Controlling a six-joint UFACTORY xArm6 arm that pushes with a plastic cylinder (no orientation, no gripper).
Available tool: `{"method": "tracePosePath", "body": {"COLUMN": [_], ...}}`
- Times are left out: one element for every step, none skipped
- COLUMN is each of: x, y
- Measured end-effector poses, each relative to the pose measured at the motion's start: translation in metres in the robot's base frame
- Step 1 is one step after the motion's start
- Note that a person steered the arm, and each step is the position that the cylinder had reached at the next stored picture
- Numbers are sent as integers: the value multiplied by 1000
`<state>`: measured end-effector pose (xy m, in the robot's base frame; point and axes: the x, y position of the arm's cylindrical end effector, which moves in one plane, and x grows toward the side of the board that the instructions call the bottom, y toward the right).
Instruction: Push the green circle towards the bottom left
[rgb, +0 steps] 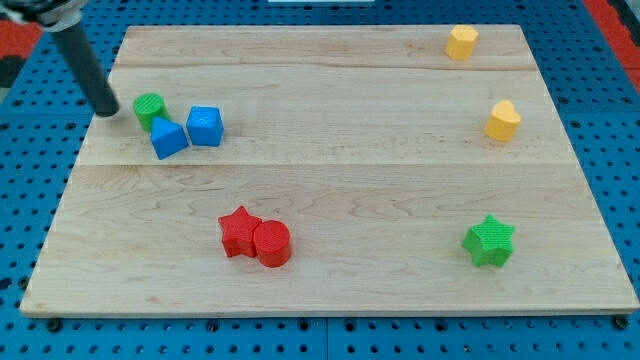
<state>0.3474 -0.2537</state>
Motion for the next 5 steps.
{"method": "tracePosePath", "body": {"x": [-22,23,68,106,78], "y": [45,51,13,12,-2]}}
